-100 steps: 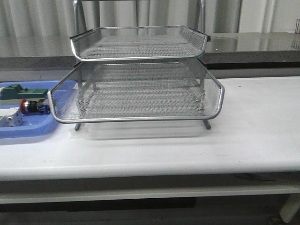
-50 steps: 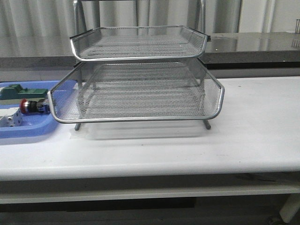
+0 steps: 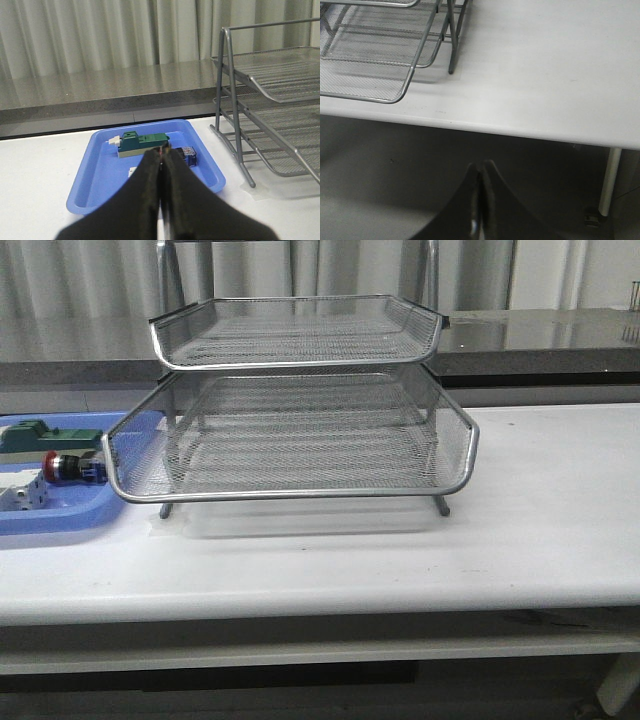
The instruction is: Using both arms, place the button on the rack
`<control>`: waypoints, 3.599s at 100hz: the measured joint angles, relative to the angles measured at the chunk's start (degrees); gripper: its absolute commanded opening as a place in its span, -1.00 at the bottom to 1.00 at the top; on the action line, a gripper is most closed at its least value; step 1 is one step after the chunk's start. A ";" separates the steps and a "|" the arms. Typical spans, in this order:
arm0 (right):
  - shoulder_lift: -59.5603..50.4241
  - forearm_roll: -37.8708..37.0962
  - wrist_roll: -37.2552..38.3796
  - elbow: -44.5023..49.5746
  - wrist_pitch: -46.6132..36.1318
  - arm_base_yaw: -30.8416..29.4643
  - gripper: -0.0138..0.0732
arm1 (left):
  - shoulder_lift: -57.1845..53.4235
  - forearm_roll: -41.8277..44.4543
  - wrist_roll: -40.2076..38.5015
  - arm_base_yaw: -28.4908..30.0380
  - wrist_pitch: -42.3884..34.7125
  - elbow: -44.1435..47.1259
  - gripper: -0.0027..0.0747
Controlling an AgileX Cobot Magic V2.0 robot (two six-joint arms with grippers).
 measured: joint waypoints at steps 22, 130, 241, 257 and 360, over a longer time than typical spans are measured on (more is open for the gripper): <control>0.00 0.00 0.00 0.00 0.00 0.00 -0.84 | 0.00 0.00 0.00 0.00 0.00 0.00 -0.99; 0.00 -0.10 0.11 0.00 0.14 0.00 -0.84 | 36.80 -4.62 0.00 0.00 15.16 -30.70 -0.99; 0.00 -0.10 0.11 0.00 0.14 0.00 -0.84 | 84.06 -0.91 1.46 0.00 45.11 -66.31 0.04; 0.00 -0.10 0.11 0.00 0.14 0.00 -0.84 | 84.06 0.50 1.46 0.00 45.24 -66.31 0.53; 0.00 -0.10 0.11 0.00 0.14 0.00 -0.84 | 93.90 -1.54 23.55 0.00 45.35 -82.25 0.53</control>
